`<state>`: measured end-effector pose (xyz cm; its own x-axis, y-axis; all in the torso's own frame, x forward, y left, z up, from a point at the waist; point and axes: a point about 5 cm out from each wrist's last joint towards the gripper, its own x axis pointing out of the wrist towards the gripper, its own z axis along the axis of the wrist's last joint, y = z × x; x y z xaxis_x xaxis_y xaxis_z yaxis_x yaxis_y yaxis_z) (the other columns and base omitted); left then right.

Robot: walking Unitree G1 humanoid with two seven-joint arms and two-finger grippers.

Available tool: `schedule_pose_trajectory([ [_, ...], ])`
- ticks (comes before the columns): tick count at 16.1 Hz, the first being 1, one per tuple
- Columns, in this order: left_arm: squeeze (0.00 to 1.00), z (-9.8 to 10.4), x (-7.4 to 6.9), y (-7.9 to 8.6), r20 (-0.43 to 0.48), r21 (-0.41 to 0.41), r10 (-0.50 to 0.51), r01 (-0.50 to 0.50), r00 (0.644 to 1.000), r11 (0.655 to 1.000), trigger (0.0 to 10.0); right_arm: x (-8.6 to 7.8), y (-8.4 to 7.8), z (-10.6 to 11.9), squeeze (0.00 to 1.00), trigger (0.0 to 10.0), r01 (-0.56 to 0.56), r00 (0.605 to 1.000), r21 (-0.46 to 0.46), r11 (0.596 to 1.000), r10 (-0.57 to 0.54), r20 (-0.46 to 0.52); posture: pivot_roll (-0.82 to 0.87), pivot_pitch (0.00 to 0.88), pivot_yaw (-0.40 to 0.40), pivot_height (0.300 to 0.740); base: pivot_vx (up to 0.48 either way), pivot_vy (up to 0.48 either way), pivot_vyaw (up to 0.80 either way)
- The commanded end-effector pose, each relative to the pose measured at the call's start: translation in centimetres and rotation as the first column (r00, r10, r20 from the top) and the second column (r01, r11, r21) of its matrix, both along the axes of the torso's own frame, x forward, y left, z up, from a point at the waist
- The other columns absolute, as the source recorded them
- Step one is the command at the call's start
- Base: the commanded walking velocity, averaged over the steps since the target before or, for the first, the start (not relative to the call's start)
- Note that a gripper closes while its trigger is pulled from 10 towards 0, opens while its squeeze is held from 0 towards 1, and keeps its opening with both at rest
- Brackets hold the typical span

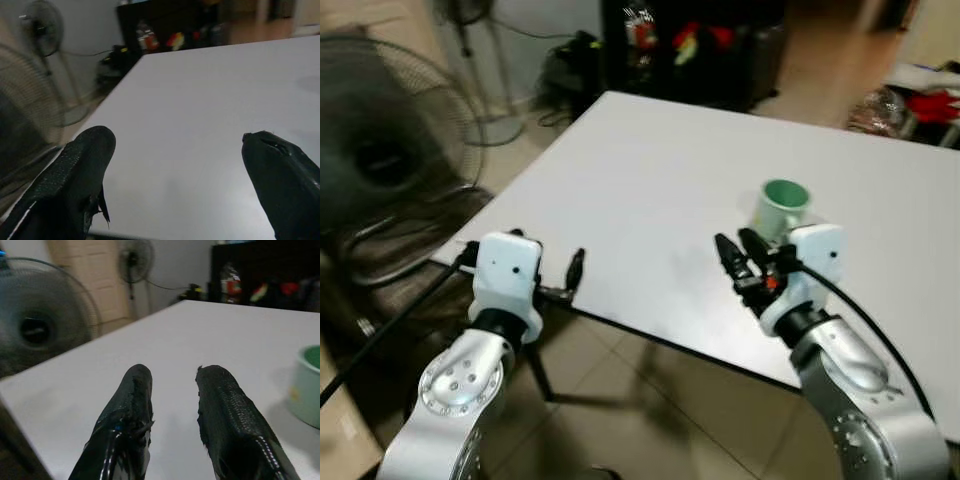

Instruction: Setting the table

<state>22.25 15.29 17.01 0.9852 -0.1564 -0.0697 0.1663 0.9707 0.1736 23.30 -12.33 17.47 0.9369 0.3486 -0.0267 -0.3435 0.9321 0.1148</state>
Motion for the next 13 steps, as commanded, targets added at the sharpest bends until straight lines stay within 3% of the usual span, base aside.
schedule_pose_trajectory([
  [1,0.0,-0.2,-0.2,-0.3,-0.011,-0.003,0.003,-0.003,1.0,1.0,10.0,0.1,-0.4,0.1,0.0,10.0,0.024,1.0,0.006,1.0,-0.024,0.01,-0.05,0.0,0.051,0.74,0.0,0.0,0.8],
  [5,0.0,-0.1,0.1,0.9,-0.004,-0.009,0.079,-0.079,0.997,0.997,10.0,0.5,-0.7,-0.8,0.0,10.0,0.061,0.996,0.099,0.993,-0.053,-0.075,-0.05,0.0,0.047,0.74,0.0,0.0,0.8],
  [13,0.0,0.4,0.7,0.9,0.013,-0.008,0.063,-0.062,0.998,0.998,10.0,1.5,-0.1,-0.6,0.0,10.0,0.005,0.999,0.078,0.997,-0.001,-0.053,-0.04,0.0,0.06,0.74,0.0,0.0,0.8],
])
